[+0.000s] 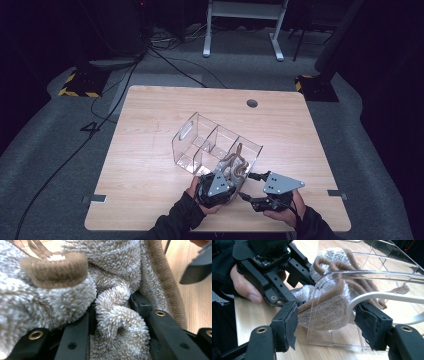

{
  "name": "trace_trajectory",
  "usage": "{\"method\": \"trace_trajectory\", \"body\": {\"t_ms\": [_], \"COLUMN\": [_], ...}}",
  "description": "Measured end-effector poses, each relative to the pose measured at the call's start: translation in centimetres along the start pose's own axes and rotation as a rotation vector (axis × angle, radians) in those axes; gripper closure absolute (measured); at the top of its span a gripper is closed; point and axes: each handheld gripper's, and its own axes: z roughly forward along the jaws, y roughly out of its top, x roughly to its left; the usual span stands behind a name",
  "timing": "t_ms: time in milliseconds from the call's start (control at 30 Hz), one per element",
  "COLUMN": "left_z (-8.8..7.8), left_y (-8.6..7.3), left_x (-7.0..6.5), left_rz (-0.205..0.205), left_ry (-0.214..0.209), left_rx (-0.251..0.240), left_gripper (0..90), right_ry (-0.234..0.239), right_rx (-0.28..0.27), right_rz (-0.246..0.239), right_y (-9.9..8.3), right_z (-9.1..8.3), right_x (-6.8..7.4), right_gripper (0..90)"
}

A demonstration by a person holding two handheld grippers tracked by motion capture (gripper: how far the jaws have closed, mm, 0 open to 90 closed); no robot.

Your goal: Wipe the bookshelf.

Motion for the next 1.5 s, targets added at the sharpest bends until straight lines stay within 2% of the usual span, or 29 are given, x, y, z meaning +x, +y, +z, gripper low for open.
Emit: {"method": "trace_trajectory", "body": {"t_ms": [133, 200, 267, 333, 433, 667, 733, 767, 800, 867, 967, 1000, 1033, 1067, 1133, 1233, 1333, 1400, 1433, 1500], "left_z": [-0.1, -0.4, -0.7, -1.0, -1.5, -1.8, -2.2, -2.3, -2.4, -2.1, -0.9, -0.5, -0.5, 0.1, 0.3, 0.5, 0.5, 0.9, 1.1, 1.3], "left_y": [-0.5, -0.2, 0.1, 0.6, 1.8, 5.2, 6.7, 7.3, 7.7, 8.1, 7.3, 6.9, 6.9, 6.2, 5.6, 5.0, 4.5, 3.4, 2.8, 2.3], "left_x": [-0.2, -0.2, -0.2, -0.1, 0.5, 2.1, 2.8, 3.1, 3.2, 3.8, 4.1, 4.0, 4.0, 3.6, 3.4, 2.5, 2.0, 1.5, 1.3, 1.2], "left_rz": [0.024, 0.035, 0.023, 0.037, 0.01, -0.003, -0.015, -0.012, -0.006, -0.032, -0.078, -0.067, -0.067, -0.055, -0.08, -0.021, -0.012, -0.02, -0.004, -0.004], "left_ry": [0.011, 0.008, 0.003, 0.004, 0.004, 0.002, -0.006, -0.002, 0.004, 0.008, -0.014, -0.016, -0.016, -0.008, -0.009, 0.041, 0.055, 0.056, 0.062, 0.057], "left_rx": [0.008, 0.028, 0.029, 0.025, -0.016, -0.084, -0.137, -0.148, -0.151, -0.151, -0.114, -0.089, -0.089, -0.061, -0.062, -0.036, -0.023, 0.017, 0.038, 0.048], "left_gripper": [66.0, 65.9, 65.9, 65.7, 65.6, 65.2, 65.0, 64.9, 64.8, 64.7, 64.9, 65.0, 65.2, 65.4, 65.6, 65.9, 66.4, 66.6, 66.6, 66.6], "right_ry": [-0.003, -0.023, -0.023, -0.016, -0.011, -0.017, -0.015, -0.012, -0.014, -0.014, -0.026, -0.03, -0.03, -0.047, -0.044, -0.058, -0.068, -0.078, -0.084, -0.09], "right_rx": [0.005, 0.0, -0.004, -0.024, -0.016, 0.0, 0.003, 0.003, 0.0, 0.006, 0.004, 0.003, 0.003, 0.014, 0.011, 0.009, 0.03, 0.024, 0.021, 0.019], "right_rz": [0.005, 0.016, 0.024, 0.034, 0.017, 0.02, 0.032, 0.032, 0.037, 0.046, 0.049, 0.044, 0.044, 0.036, 0.044, 0.044, 0.05, 0.065, 0.078, 0.095], "right_y": [-0.2, -0.4, -0.4, -0.3, -0.1, -0.4, -0.5, -0.6, -0.8, -1.1, -1.2, -1.2, -1.2, -1.3, -1.4, -1.7, -2.0, -2.1, -2.1, -2.1], "right_z": [0.0, -0.3, -0.4, -0.6, -0.4, -0.3, -0.5, -0.7, -0.8, -0.9, -1.2, -1.3, -1.3, -1.5, -1.8, -2.3, -2.4, -2.8, -2.9, -3.1], "right_x": [-0.2, -0.4, -0.5, -0.7, -0.4, -0.3, -0.4, -0.5, -0.6, -0.8, -1.1, -1.1, -1.1, -1.2, -1.3, -1.5, -1.7, -2.0, -2.1, -2.3], "right_gripper": [35.2, 35.2, 35.3, 35.8, 36.0, 36.5, 37.6, 38.0, 38.2, 38.4, 38.6, 39.3, 39.3, 40.0, 40.1, 40.3, 40.3, 40.2, 40.2, 40.3]}}
